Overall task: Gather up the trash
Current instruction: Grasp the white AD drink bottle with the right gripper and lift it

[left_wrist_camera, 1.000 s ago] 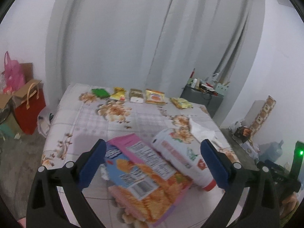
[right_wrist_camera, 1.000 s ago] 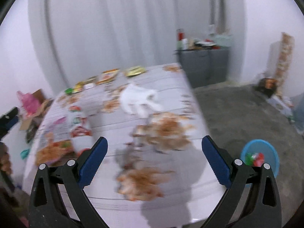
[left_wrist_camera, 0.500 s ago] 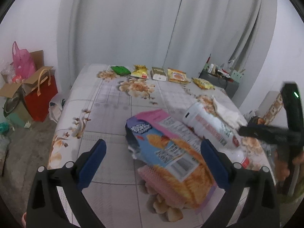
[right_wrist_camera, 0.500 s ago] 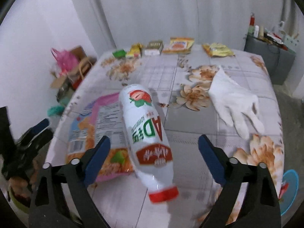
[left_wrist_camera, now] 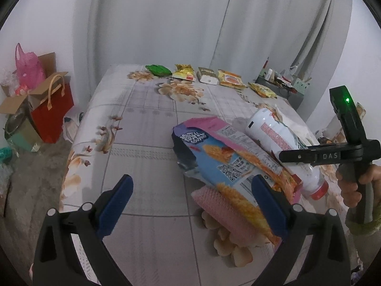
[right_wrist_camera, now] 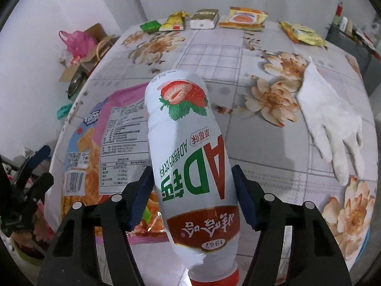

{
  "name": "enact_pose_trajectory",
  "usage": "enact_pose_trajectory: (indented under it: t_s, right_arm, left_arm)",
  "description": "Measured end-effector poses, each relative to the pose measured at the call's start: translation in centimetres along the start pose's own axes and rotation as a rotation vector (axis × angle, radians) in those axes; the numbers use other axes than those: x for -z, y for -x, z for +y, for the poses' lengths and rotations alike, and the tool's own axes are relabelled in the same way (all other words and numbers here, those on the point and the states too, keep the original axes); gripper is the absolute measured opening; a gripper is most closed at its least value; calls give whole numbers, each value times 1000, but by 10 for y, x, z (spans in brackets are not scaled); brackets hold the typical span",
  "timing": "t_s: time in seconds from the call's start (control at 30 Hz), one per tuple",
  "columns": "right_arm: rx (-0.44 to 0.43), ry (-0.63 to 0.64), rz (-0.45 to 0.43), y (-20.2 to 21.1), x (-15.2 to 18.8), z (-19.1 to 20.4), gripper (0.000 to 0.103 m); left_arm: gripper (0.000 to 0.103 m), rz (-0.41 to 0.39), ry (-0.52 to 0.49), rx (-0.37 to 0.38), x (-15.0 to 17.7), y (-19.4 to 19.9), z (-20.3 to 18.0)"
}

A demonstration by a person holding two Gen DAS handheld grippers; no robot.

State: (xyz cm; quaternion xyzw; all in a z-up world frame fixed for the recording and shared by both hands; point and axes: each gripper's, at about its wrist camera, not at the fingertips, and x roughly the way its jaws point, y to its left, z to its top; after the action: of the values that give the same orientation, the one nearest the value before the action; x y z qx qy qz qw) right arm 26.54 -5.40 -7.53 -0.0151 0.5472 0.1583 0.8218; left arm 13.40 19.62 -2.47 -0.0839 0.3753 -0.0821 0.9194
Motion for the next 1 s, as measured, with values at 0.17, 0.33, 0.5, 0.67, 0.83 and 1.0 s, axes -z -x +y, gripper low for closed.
enact_pose_trajectory:
  t_s: [0.17,0.33,0.5,0.67,0.83,1.0]
  right_arm:
    - [-7,-88,-28,20,19,-23,60]
    - [-12,-191,-49,39,51,-47,58]
    - [-24,-277,-77,55,84,-62,57]
    - [-26,-350,-106,67,109,-74,57]
    - [-2,-428,-141,80,132,-88,56]
    - [55,-487,-177,93,150,-102,56]
  left_arm:
    - [97,-3,20,86,-1,4,3]
    - [97,25,107,183,-2,1,14]
    - [91,53,278,253,-4,-7,38]
    - [88,37,317,240,-7,-1,43]
    - [88,11,287,276,-22,6,22]
    - [88,5,191,333,-62,4,-25]
